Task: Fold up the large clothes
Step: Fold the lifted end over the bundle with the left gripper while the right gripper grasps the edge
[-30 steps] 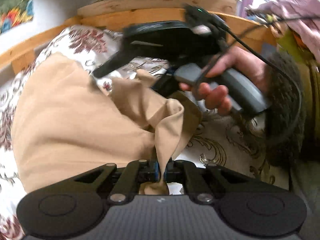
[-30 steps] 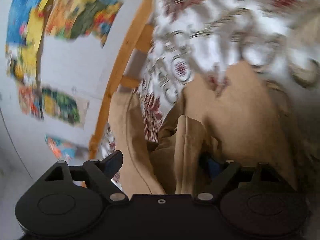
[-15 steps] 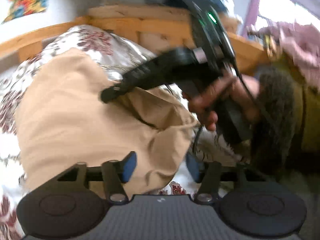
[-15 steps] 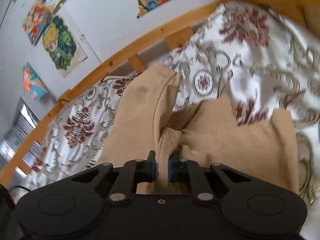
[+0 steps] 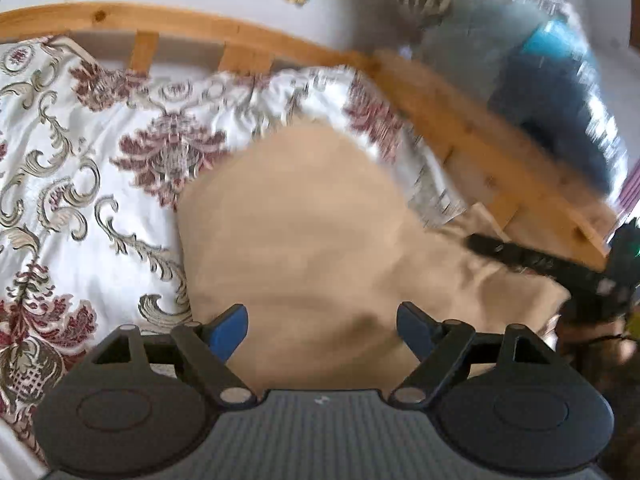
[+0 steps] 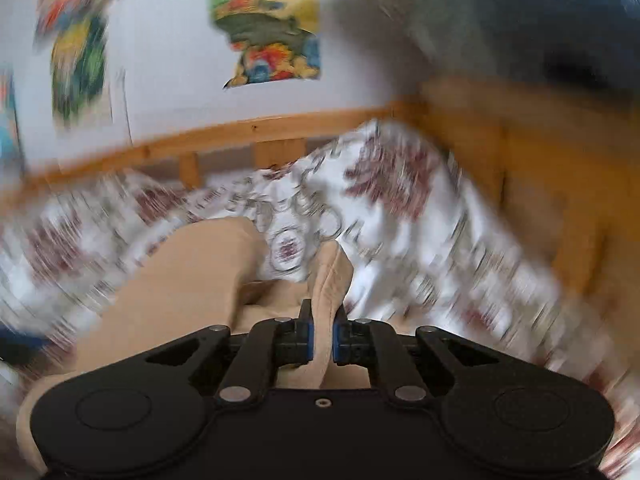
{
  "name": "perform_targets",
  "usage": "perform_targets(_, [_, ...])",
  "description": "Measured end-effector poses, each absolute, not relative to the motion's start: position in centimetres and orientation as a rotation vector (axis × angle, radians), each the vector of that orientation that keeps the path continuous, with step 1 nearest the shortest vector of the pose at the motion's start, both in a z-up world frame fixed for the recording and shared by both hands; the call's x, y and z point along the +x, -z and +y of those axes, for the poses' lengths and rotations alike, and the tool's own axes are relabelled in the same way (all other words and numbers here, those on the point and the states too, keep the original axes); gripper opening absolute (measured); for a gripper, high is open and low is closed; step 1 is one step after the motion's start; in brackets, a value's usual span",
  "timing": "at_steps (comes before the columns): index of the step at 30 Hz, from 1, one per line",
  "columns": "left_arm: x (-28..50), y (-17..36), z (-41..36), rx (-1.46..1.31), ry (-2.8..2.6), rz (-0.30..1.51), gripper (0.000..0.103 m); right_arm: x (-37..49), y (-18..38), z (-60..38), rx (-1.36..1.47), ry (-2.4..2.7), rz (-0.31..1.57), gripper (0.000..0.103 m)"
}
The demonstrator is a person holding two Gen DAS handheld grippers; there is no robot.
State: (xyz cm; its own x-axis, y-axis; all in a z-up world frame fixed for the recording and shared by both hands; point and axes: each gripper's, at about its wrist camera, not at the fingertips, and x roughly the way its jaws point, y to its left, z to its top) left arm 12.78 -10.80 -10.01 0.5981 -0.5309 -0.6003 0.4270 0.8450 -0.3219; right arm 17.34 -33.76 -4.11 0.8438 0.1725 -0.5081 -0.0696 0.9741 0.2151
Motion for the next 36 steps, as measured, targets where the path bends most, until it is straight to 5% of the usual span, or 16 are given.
perform_targets(9, [12.3, 13.0, -14.3, 0.098, 0.577, 0.715, 0.085, 18.9, 7.2, -32.5, 0.062, -0.073, 0.651, 0.011])
perform_targets(14, [11.2, 13.3, -15.2, 0.122, 0.571, 0.699, 0.089, 18.5, 6.7, -34.0, 0.165, 0.008, 0.597, 0.028])
perform_targets(16, [11.2, 13.3, -15.3, 0.126, 0.568, 0.703, 0.090, 17.5, 5.1, -34.2, 0.179, 0.013, 0.510, 0.050])
perform_targets(18, [11.4, 13.3, -15.5, 0.140, 0.562, 0.706, 0.090, 17.1, 4.4, -34.3, 0.252, -0.073, 0.482, 0.059])
perform_targets(25, [11.2, 13.4, -15.6, 0.151, 0.561, 0.701, 0.090, 19.9, 7.2, -31.7, 0.452, -0.400, 0.676, 0.066])
perform_targets(27, [11.2, 13.4, -15.5, 0.160, 0.565, 0.701, 0.090, 21.3, 7.9, -30.6, 0.422, -0.394, 0.714, 0.056])
perform_targets(28, [11.2, 13.4, -15.5, 0.160, 0.568, 0.700, 0.090, 21.6, 8.3, -30.0, 0.411, -0.396, 0.722, 0.024])
perform_targets(29, [11.3, 13.3, -15.4, 0.157, 0.571, 0.701, 0.090, 21.7, 8.6, -29.7, 0.413, -0.404, 0.725, 0.011])
perform_targets(36, [11.8, 11.1, -12.6, -0.054, 0.682, 0.693, 0.088, 19.5, 6.5, -29.7, 0.266, -0.299, 0.689, 0.002])
